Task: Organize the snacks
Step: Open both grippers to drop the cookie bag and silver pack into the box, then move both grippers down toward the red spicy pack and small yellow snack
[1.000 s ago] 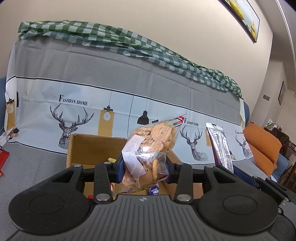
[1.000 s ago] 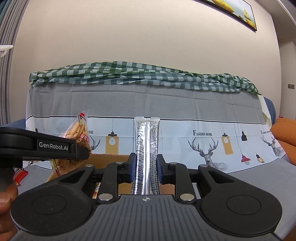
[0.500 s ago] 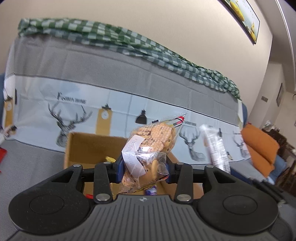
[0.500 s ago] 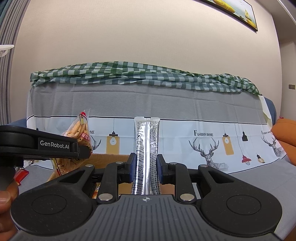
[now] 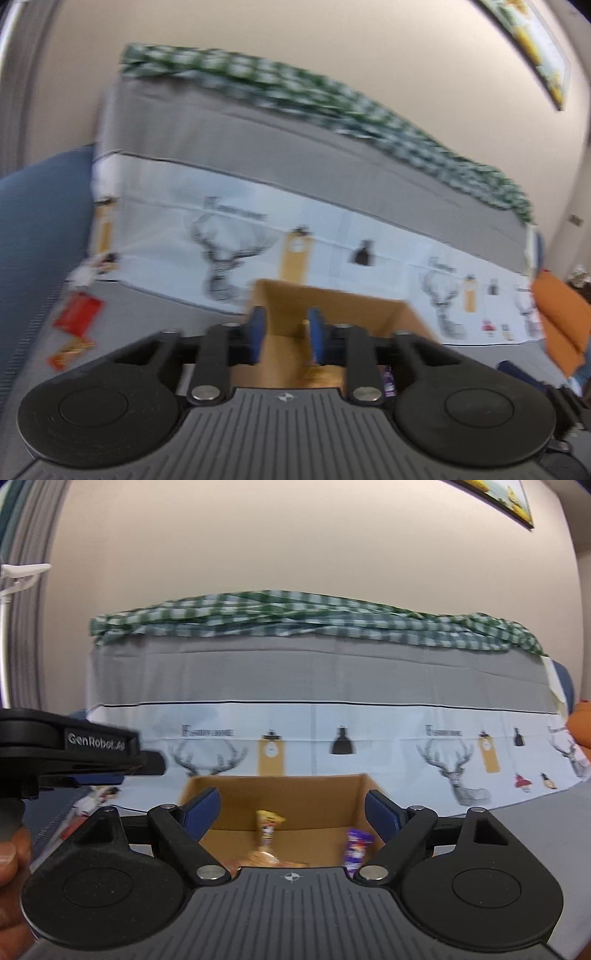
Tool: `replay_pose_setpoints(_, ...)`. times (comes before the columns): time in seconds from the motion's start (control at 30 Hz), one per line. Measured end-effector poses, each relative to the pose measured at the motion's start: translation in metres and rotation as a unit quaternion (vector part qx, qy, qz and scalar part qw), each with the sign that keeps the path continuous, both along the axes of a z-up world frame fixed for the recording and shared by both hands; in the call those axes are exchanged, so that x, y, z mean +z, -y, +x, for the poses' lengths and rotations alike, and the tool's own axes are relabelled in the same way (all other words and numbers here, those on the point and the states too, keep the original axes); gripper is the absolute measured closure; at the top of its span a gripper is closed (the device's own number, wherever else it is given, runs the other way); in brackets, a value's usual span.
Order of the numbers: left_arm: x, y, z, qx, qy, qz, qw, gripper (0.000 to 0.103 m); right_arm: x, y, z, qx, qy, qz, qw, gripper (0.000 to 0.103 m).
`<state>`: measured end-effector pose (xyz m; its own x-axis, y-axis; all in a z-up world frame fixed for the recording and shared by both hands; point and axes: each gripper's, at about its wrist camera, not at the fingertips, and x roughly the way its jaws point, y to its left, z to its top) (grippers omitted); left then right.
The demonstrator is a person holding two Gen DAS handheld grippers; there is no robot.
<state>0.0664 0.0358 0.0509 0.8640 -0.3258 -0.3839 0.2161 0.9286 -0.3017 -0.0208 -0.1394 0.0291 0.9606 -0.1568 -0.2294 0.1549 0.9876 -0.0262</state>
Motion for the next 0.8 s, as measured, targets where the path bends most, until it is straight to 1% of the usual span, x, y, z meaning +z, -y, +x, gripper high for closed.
replay_pose_setpoints(0.03, -0.001, -0.012, 0.002, 0.016, -0.006, 0.006, 0.9998, 0.088, 0.000, -0.008, 0.000, 0.008, 0.000, -0.001, 1.000, 0.024)
replay_pose_setpoints(0.07, -0.003, -0.024, 0.004, 0.033, -0.011, 0.011, 0.9993, 0.089, -0.001, -0.015, 0.001, 0.017, 0.000, 0.000, 1.000, 0.030)
replay_pose_setpoints(0.13, -0.006, -0.050, 0.009, 0.065, -0.024, 0.011, 0.9975, 0.089, -0.002, -0.030, 0.004, 0.045, -0.007, 0.009, 0.999, 0.065)
replay_pose_setpoints(0.2, -0.010, -0.076, 0.014, 0.092, -0.033, 0.010, 0.9951, 0.089, -0.005, -0.043, 0.007, 0.074, -0.013, 0.024, 0.997, 0.080)
replay_pose_setpoints(0.27, -0.015, -0.097, 0.023, 0.111, -0.044, 0.017, 0.9927, 0.089, -0.007, -0.056, 0.010, 0.099, -0.019, 0.037, 0.994, 0.080)
replay_pose_setpoints(0.37, -0.028, -0.119, 0.035, 0.114, -0.060, 0.040, 0.9908, 0.089, -0.014, -0.077, 0.016, 0.148, -0.033, 0.054, 0.987, 0.080)
replay_pose_setpoints(0.4, -0.033, -0.122, 0.040, 0.112, -0.063, 0.051, 0.9904, 0.089, -0.016, -0.084, 0.017, 0.163, -0.037, 0.056, 0.984, 0.080)
replay_pose_setpoints(0.47, -0.047, -0.123, 0.050, 0.106, -0.066, 0.085, 0.9885, 0.089, -0.024, -0.097, 0.019, 0.197, -0.042, 0.058, 0.978, 0.080)
replay_pose_setpoints(0.5, -0.055, -0.123, 0.056, 0.102, -0.069, 0.102, 0.9871, 0.089, -0.028, -0.104, 0.022, 0.208, -0.048, 0.053, 0.976, 0.080)
replay_pose_setpoints(0.57, -0.070, -0.121, 0.070, 0.089, -0.079, 0.123, 0.9852, 0.087, -0.034, -0.114, 0.026, 0.224, -0.058, 0.055, 0.971, 0.079)
replay_pose_setpoints(0.6, -0.077, -0.121, 0.077, 0.086, -0.082, 0.132, 0.9840, 0.085, -0.039, -0.119, 0.027, 0.236, -0.056, 0.053, 0.969, 0.078)
replay_pose_setpoints(0.63, -0.084, -0.120, 0.085, 0.085, -0.089, 0.143, 0.9821, 0.076, -0.045, -0.126, 0.027, 0.244, -0.058, 0.041, 0.967, 0.078)
replay_pose_setpoints(0.67, -0.093, -0.119, 0.092, 0.085, -0.098, 0.151, 0.9799, 0.065, -0.051, -0.132, 0.029, 0.248, -0.068, 0.031, 0.966, 0.078)
replay_pose_setpoints(0.7, -0.100, -0.120, 0.100, 0.085, -0.106, 0.157, 0.9783, 0.061, -0.056, -0.134, 0.032, 0.254, -0.075, 0.032, 0.964, 0.078)
replay_pose_setpoints(0.73, -0.107, -0.120, 0.106, 0.083, -0.112, 0.161, 0.9771, 0.060, -0.061, -0.136, 0.035, 0.261, -0.080, 0.034, 0.961, 0.078)
replay_pose_setpoints(0.8, -0.119, -0.118, 0.118, 0.072, -0.122, 0.175, 0.9743, 0.060, -0.072, -0.143, 0.041, 0.263, -0.100, 0.026, 0.959, 0.078)
